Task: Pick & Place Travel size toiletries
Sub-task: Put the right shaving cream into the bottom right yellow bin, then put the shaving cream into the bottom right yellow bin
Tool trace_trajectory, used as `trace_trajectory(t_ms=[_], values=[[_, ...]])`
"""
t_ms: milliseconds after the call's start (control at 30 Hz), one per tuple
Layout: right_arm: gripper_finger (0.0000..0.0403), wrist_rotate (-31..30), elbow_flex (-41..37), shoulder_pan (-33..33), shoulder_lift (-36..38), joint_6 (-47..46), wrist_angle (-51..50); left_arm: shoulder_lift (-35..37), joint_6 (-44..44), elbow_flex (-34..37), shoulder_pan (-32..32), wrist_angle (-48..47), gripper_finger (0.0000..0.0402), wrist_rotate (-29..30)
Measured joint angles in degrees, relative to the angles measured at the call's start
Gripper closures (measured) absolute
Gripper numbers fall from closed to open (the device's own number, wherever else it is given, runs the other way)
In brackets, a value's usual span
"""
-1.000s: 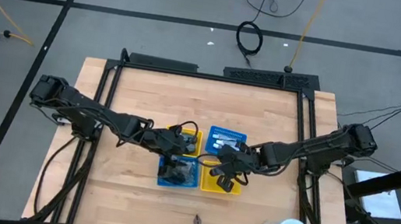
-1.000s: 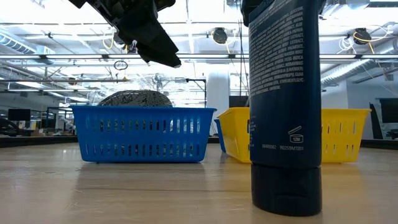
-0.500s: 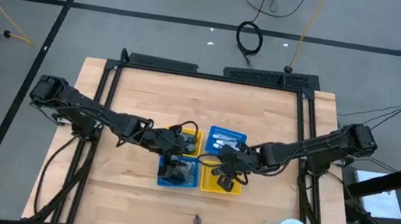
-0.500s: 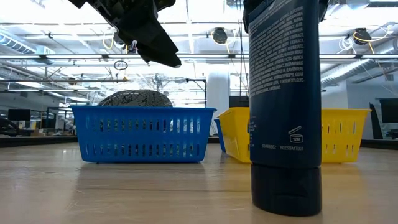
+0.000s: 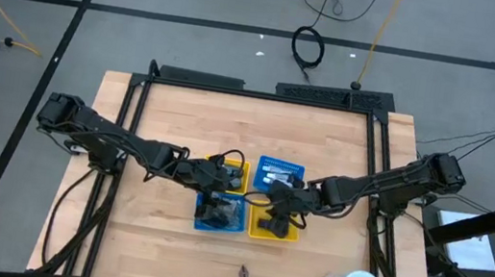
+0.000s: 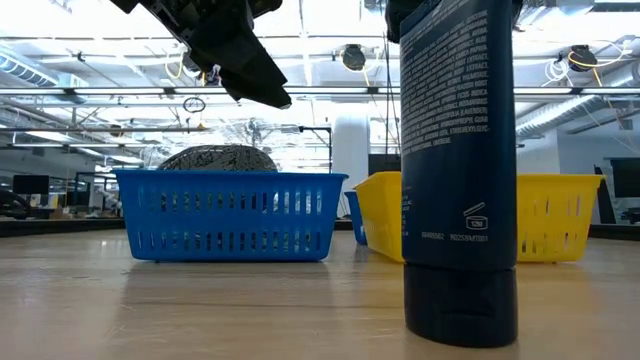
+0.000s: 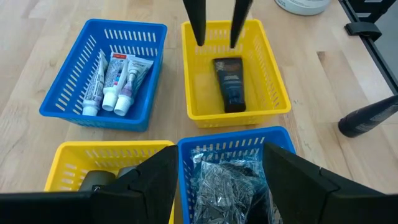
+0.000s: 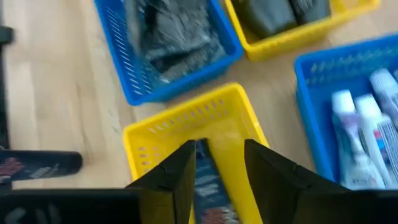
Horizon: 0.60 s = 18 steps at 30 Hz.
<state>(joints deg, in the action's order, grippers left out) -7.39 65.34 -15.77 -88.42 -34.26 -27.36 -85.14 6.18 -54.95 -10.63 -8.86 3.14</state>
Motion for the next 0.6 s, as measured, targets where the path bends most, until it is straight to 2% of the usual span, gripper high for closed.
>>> trace_trajectory(t_ms=[400, 500, 600], values=[[0.0272, 8.9, 0.0, -4.1, -0.1, 3.5, 12.5, 0.0, 0.0, 0.0, 0.0, 0.0, 0.0172, 0.0], [0.0273, 10.7, 0.0, -6.4, -2.2, 2.5, 20.2, 0.0, -0.2, 0.0, 0.0, 0.0, 0.0172, 0.0], [0.0273, 13.7, 1.1, -8.5, -4.5, 0.8, 21.8, 0.0, -0.3, 0.0, 0.0, 0.0, 0.0172, 0.0]])
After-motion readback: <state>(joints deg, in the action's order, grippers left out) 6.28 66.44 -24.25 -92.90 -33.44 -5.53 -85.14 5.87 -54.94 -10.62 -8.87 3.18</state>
